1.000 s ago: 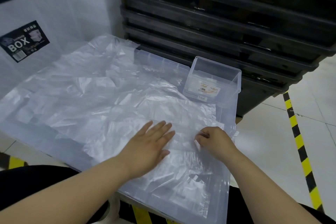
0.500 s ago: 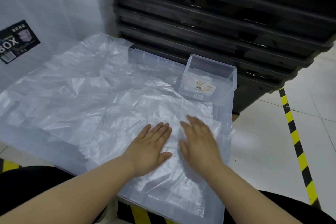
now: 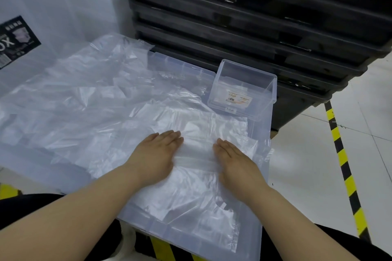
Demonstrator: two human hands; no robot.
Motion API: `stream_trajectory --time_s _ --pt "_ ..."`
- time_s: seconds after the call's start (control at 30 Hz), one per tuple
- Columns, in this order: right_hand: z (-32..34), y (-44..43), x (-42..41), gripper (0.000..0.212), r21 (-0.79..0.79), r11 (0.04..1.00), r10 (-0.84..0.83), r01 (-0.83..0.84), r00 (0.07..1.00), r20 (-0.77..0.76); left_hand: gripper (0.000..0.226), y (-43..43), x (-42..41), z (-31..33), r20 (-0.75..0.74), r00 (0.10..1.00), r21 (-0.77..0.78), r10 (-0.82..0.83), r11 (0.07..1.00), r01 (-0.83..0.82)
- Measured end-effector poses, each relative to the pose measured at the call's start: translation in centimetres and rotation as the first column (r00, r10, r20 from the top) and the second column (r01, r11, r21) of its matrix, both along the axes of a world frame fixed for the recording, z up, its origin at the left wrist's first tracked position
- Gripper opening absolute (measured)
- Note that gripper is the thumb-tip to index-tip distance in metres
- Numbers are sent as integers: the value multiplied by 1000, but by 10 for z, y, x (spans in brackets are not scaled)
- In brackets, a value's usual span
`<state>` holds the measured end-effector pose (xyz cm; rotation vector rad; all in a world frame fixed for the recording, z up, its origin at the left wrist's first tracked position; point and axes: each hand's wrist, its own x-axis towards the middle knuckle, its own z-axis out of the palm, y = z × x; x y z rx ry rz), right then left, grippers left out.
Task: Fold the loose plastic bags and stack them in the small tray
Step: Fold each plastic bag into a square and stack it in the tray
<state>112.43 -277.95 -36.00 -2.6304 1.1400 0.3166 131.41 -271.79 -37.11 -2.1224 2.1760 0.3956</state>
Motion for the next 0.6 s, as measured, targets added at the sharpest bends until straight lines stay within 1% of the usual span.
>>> stream_trajectory --time_s 0.1,0.2,0.23,0.27,0.3,0.37,0.47,0.5,0.6 --pt "2 -3 -2 58 21 999 -31 31 999 21 56 0 4 4 3 1000 -23 -7 1000 7" --pt "9 -8 -4 48 45 992 -123 120 991 49 49 -2 10 8 33 999 -19 -39 999 40" --pt "12 -11 -5 43 53 988 -145 142 988 53 51 -2 12 14 36 998 -1 -50 999 50" --pt "16 -13 -5 39 71 985 -162 158 985 53 56 0 15 20 18 999 11 -48 999 47" --pt "20 -15 -6 36 94 981 -177 170 982 62 56 1 17 26 -2 1000 37 -30 999 30" --pt "25 -18 -9 35 157 968 -212 196 973 90 41 5 23 34 -57 998 109 19 994 -13" --pt "30 -24 -14 32 264 931 -295 252 946 135 27 10 36 40 -164 979 258 123 963 -78" --pt "30 -27 -15 28 285 919 -323 273 935 145 26 11 41 41 -199 966 296 167 950 -103" --pt "27 -33 -14 22 344 871 -428 350 886 181 32 12 57 41 -308 888 322 342 916 -241"
